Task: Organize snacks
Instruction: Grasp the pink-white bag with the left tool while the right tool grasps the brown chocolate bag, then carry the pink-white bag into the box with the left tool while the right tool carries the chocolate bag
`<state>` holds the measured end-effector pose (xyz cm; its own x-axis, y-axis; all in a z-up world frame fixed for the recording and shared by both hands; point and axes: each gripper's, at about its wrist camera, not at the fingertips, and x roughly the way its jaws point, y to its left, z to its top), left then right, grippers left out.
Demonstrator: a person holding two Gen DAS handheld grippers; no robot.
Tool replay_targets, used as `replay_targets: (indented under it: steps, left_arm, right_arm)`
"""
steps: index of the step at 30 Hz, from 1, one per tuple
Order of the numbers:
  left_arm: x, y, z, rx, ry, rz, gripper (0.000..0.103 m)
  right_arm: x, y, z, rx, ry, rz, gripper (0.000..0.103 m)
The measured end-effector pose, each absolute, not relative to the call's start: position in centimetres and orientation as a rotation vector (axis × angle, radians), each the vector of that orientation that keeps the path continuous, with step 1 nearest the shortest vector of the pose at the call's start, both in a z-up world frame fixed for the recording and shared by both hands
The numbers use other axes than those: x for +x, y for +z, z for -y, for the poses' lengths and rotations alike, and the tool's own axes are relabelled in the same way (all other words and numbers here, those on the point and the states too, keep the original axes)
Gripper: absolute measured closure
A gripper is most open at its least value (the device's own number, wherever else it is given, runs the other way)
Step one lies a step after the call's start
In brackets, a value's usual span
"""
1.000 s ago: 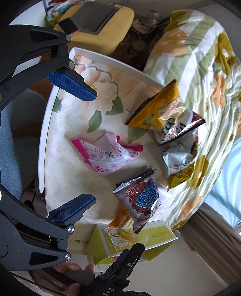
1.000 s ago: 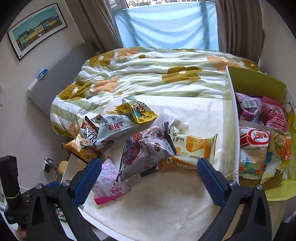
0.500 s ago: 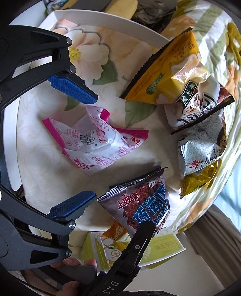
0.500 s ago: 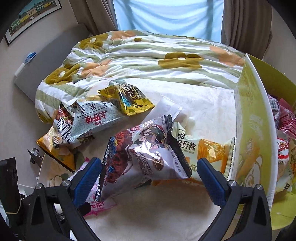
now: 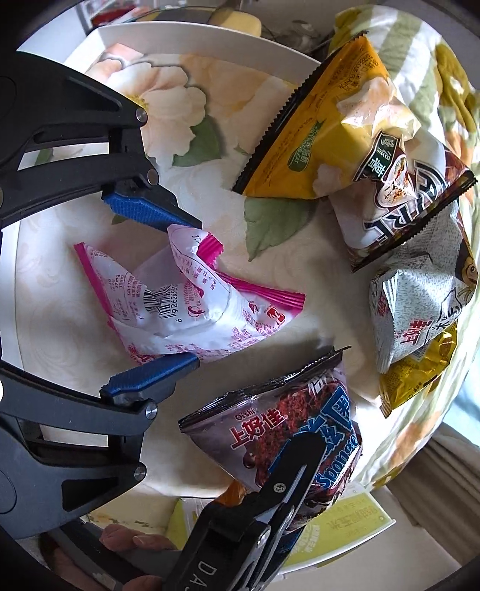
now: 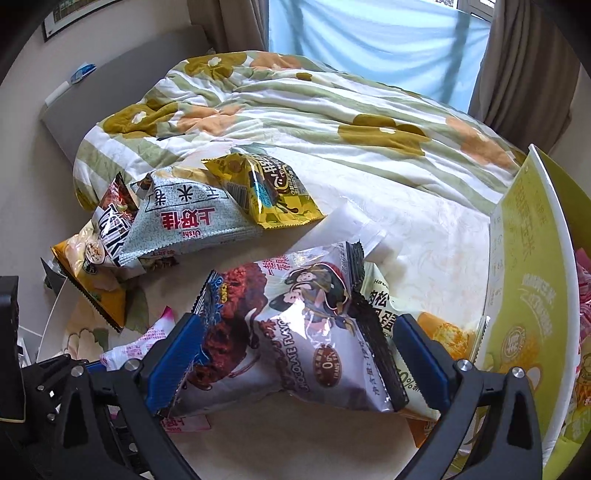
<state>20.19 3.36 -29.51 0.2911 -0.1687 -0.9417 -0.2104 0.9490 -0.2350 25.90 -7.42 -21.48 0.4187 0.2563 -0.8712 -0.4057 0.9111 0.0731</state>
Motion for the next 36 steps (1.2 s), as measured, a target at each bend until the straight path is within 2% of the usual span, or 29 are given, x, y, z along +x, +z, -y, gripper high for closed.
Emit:
replay_targets:
  steps: [10,13,17,19,22,36]
  left_arm:
    - [20.0,-29.2,-3.7,-0.352,0.043,-1.288,0.051]
    - [19.3,-28.9,-4.5,-0.35,0.045,-1.287,0.052]
    - [18.7,-28.8,-4.8,-0.349,0.043,-1.287,0.052]
    - [17.9,-28.7,-5.0,-0.346,0.04,-1.287,0.052]
    - [17.3,-28.7,-5.0,-0.344,0.034,-1.284,0.053]
    - [15.2,-24.5,-4.6,-0.295,-0.027,-1.231,0.054]
  right_arm:
    - [25.9,-22.2,6.2,-0.222,0.468,-1.04,0.002]
    - [26.1,-22.3,5.8,-0.242,0.475,-1.037,0.008]
    - [26.3,-22.8,5.2,-0.266,0.498,-1.06,0.026]
    - [26.1,-22.9,5.2,-0.273,0.501,-1.056,0.028]
    - [25.6,-22.6,5.4,-0.259,0.511,-1.042,0.037]
    - [23.7,-19.9,7.2,-0.18,0.461,-1.008,0.039]
